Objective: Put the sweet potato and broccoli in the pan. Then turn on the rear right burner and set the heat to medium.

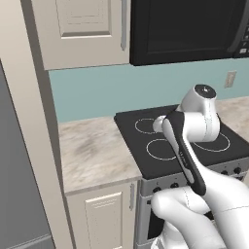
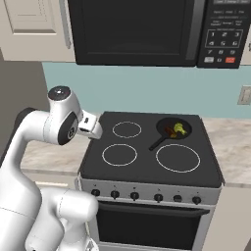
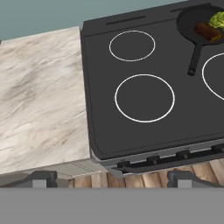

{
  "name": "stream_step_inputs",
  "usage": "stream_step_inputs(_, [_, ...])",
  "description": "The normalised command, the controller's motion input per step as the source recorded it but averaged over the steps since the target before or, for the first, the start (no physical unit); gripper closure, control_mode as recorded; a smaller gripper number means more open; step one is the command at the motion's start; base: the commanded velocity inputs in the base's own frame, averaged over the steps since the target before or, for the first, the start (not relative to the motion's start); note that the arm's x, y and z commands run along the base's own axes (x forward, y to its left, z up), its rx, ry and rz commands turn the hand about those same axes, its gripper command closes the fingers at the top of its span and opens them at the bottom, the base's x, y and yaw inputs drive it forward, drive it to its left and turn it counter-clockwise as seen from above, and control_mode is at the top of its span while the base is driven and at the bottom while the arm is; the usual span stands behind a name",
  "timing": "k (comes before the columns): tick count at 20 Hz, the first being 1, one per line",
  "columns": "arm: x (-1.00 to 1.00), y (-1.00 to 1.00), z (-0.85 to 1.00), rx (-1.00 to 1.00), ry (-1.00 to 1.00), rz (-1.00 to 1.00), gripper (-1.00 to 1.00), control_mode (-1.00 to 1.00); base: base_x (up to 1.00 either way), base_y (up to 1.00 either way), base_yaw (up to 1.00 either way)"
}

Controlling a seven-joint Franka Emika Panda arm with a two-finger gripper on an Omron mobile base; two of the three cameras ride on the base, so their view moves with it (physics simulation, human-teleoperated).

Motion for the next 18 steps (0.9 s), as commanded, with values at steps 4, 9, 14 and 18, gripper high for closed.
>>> stream_step_inputs(4, [0.00,0.00,0.00,0.00,0.00,0.00,-1.00,1.00,0.00,0.00,0.00])
stream_step_inputs(9, [0.00,-0.03,0.00,0.00,0.00,0.00,-1.00,-1.00,0.00,0.00,0.00])
stream_step_inputs(14, [0.06,-0.73,0.00,0.00,0.00,0.00,-1.00,-1.00,0.00,0.00,0.00])
stream_step_inputs(18, [0.00,-0.92,0.00,0.03,0.00,0.00,-1.00,-1.00,0.00,0.00,0.00])
